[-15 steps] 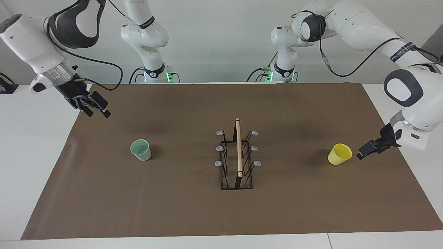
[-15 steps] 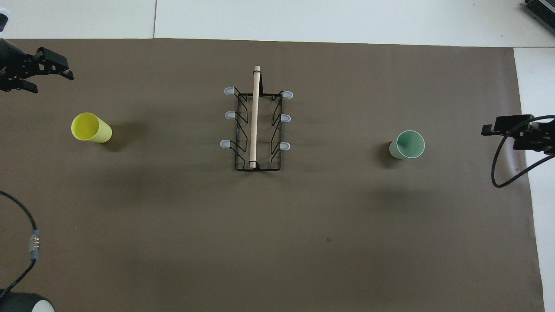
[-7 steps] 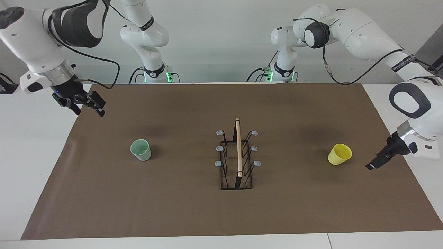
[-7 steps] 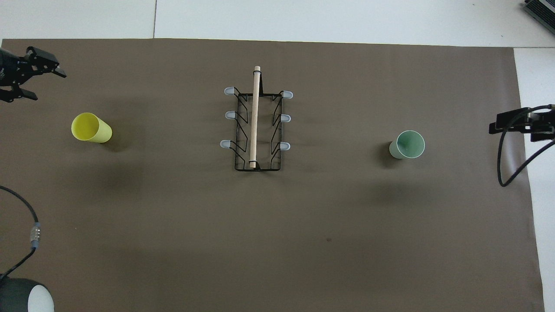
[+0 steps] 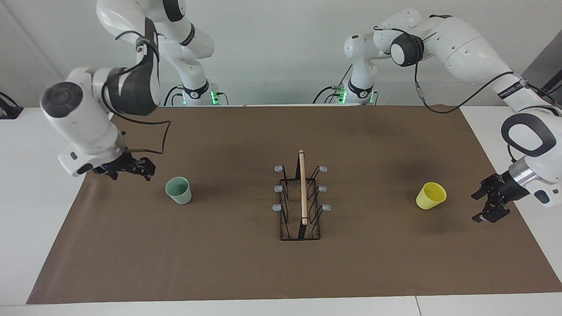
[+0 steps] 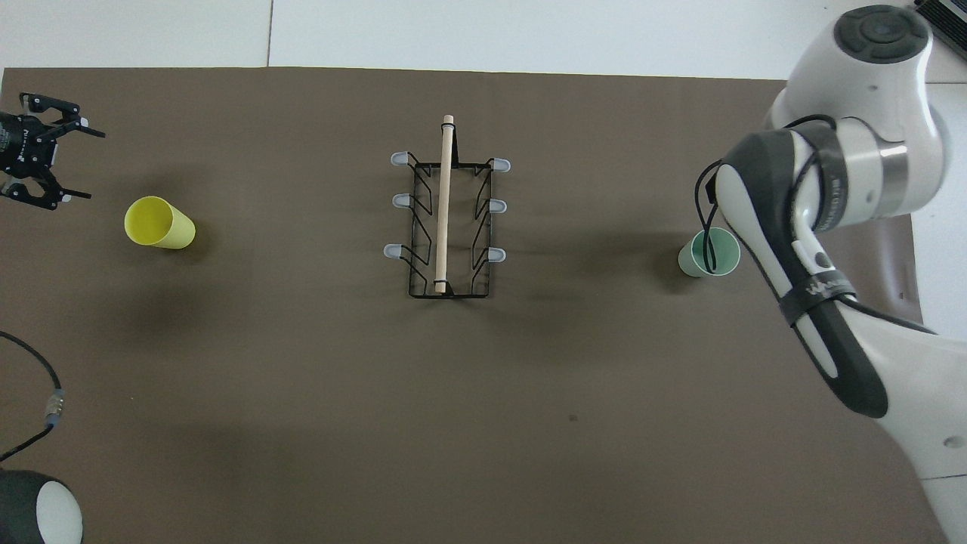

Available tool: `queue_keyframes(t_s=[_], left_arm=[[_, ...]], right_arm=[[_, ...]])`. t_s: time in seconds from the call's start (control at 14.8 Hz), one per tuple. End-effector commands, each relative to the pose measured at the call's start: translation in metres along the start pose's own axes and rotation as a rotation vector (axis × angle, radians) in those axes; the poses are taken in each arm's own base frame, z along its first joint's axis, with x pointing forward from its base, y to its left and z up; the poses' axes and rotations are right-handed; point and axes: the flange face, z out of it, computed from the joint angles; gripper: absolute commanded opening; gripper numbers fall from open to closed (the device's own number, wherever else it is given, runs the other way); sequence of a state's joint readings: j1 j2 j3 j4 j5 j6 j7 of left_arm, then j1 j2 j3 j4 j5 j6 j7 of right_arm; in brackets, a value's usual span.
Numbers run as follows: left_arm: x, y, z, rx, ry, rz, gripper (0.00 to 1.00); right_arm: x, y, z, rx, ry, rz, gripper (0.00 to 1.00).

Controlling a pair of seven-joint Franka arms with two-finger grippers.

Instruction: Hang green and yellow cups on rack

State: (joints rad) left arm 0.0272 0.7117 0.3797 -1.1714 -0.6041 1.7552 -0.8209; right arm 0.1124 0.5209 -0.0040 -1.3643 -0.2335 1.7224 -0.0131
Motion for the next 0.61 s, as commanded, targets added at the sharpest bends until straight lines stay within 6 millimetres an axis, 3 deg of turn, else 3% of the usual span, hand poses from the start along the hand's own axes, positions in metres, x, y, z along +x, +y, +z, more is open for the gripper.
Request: queue_keyframes(t_s=[0.0, 0.2, 0.34, 0.54], left_arm=[[0.002, -0.019, 0.002, -0.014, -0.038, -0.160, 1.00], [0.022, -0.038, -0.009, -0.100, -0.110, -0.374, 1.00], [0.023, -0.058, -0.001, -0.104, -0.184, -0.428, 1.00], [0.024, -0.092, 0.016, -0.116, -0.253, -0.519, 1.00]], right_arm=[[0.023, -0.051, 0.026, -0.134, -0.018, -0.148, 1.00], [0.026, -0.079, 0.038, -0.198, -0.042, -0.283, 1.00], [0.029, -0.105, 0.050, -0.218, -0.059, -0.331, 1.00], [0.016, -0.116, 0.073, -0.203, -0.148, -0.533, 1.00]])
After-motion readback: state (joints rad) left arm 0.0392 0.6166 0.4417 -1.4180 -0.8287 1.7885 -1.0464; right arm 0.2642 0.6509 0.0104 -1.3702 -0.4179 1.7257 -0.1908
